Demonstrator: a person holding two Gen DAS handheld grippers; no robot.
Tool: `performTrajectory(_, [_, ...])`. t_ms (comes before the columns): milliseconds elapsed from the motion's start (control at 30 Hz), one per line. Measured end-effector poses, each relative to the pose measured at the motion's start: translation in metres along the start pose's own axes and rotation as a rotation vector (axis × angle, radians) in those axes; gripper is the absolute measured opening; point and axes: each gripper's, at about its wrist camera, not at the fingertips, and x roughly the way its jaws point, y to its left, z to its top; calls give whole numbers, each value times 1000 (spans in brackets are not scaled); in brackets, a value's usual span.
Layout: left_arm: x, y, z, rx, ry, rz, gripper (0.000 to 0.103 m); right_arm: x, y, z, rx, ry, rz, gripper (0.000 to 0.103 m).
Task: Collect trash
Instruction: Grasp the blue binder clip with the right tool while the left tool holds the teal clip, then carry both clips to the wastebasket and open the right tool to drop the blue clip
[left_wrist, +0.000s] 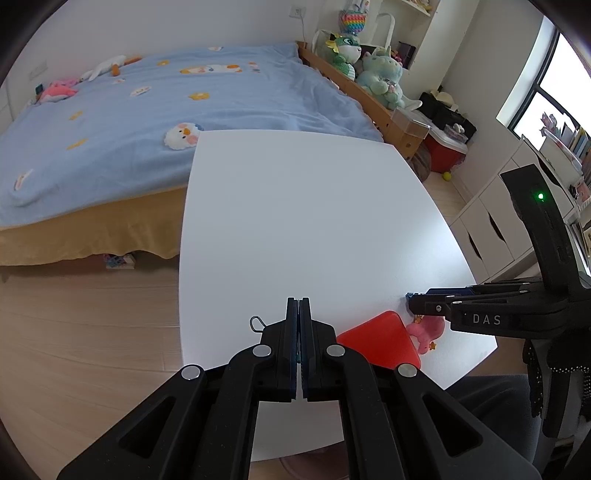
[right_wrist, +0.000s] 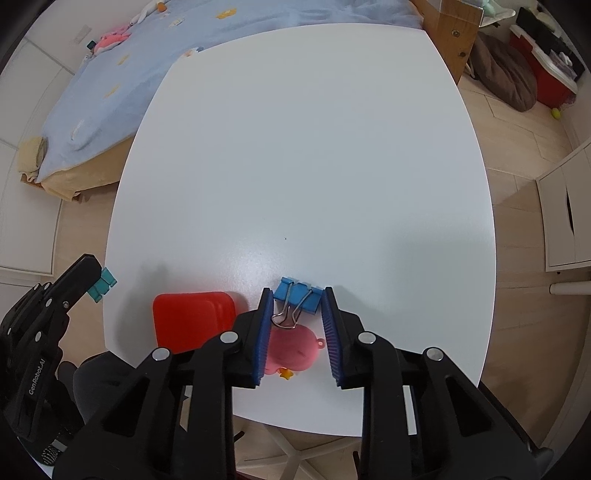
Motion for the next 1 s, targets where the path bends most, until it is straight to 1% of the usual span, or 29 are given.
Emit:
performTrajectory(200, [-8,-4,-2,16,-9,-5,1,-17,-4,-4,-5,-49,14,26])
performTrajectory(500, [-30,-15,-11,63,-41,-8,1,-55,-5,-24,-40,-169,25,26])
performTrajectory(567, [-38,-19,-14,78,-52,-12,1,-63,-4,-33,-58,-191,25,26])
performTrajectory(733, [-56,-27,-25,104,-79,-29,1,-83,0,-62,-101,-239,58,26])
performTrajectory(833, [-63,-31,-32,115,-94,-29,1,-91,3,-77,-118,-258,73,26])
performTrajectory(1000, [-74,-40,-43,133,-101,-59,1,-101,6,-102,-146,-278,97,26])
